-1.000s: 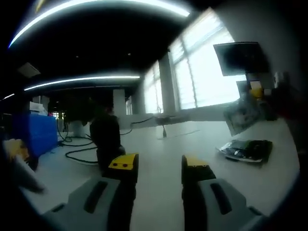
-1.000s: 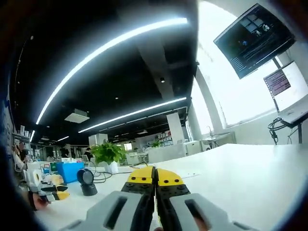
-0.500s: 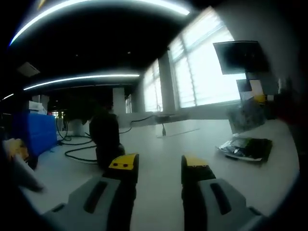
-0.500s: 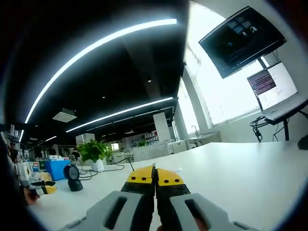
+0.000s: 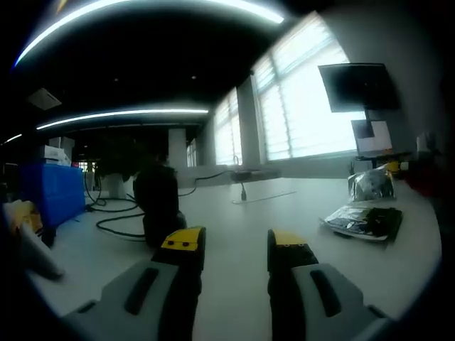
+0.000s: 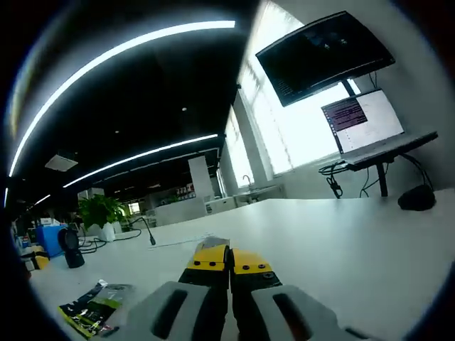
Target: Clip sheet goods on table flip sheet goods clip sheet goods scan sheet goods put sheet goods back to table
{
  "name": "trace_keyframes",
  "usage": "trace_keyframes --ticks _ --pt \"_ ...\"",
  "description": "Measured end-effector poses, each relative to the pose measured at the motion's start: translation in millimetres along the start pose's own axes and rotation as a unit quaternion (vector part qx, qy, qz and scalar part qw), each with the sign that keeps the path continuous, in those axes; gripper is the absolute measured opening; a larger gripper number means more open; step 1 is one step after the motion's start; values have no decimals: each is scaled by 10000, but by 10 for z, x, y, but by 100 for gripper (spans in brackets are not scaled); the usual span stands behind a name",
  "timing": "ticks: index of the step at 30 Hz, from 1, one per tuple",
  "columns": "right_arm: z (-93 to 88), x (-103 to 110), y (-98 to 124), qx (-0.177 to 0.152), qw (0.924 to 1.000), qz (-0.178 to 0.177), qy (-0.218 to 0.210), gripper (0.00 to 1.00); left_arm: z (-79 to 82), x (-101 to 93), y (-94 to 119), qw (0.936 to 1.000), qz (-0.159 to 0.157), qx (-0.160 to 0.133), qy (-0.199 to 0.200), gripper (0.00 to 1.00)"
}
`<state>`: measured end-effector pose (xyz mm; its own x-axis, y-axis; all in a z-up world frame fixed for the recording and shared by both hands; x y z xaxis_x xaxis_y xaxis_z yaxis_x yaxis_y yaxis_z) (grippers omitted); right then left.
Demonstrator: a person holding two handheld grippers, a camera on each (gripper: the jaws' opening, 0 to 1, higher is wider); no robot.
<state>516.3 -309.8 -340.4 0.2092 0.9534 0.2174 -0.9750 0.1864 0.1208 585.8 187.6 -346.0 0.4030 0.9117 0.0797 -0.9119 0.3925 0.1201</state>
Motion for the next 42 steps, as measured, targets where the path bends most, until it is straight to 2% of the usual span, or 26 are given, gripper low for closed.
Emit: trace_keyframes --ticks 5,7,8,10,13,19,22,23,29,36,37,42 --pt "-43 -24 2 53 9984 -140 542 0 -7 3 0 10000 22 26 -15 28" --pt "-41 -26 2 111 9957 -214 889 0 -6 6 1 10000 34 24 -14 28" --pt "-59 -27 -6 190 9927 -241 1162 0 -5 8 2 10000 38 23 -16 28" --pt "-75 -43 3 178 9910 -296 1291 0 -3 8 3 10000 42 19 -20 28" --pt "-92 -32 18 234 9826 -336 1814 0 -8 3 1 10000 42 38 -37 28" --pt "-142 -15 48 317 9707 -393 2349 0 -7 -3 0 10000 43 41 -72 28" --pt "-190 -53 33 417 9707 -395 2332 0 -17 0 -8 10000 36 63 -59 28" --pt "-226 -84 18 497 9679 -426 2428 0 -22 -4 -10 9999 27 76 -64 28" --pt "-302 -142 -8 616 9624 -504 2596 0 -17 -4 -5 9999 39 70 -91 28" --pt "-385 -226 2 880 9624 -597 2498 0 -4 -15 -1 10000 3 32 -81 28" --pt "-380 -247 4 890 9606 -637 2555 2 -4 -16 -1 10000 0 33 -80 28" --pt "-294 -312 2 775 9610 -660 2571 13 -8 -14 -2 9999 20 47 -93 28"
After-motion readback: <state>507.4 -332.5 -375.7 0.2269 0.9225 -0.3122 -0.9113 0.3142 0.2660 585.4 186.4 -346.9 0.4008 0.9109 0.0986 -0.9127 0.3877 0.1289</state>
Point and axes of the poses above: the point that each gripper's makers call its tool centre point, and the gripper's own axes: y roughly backward along the fingers, x roughly to its left, z roughly out of its top, the point moved 1 cm from there along y, roughly backward along the fingers, and after that the axes turned 11 degrees about x, right-handed, at the moved point
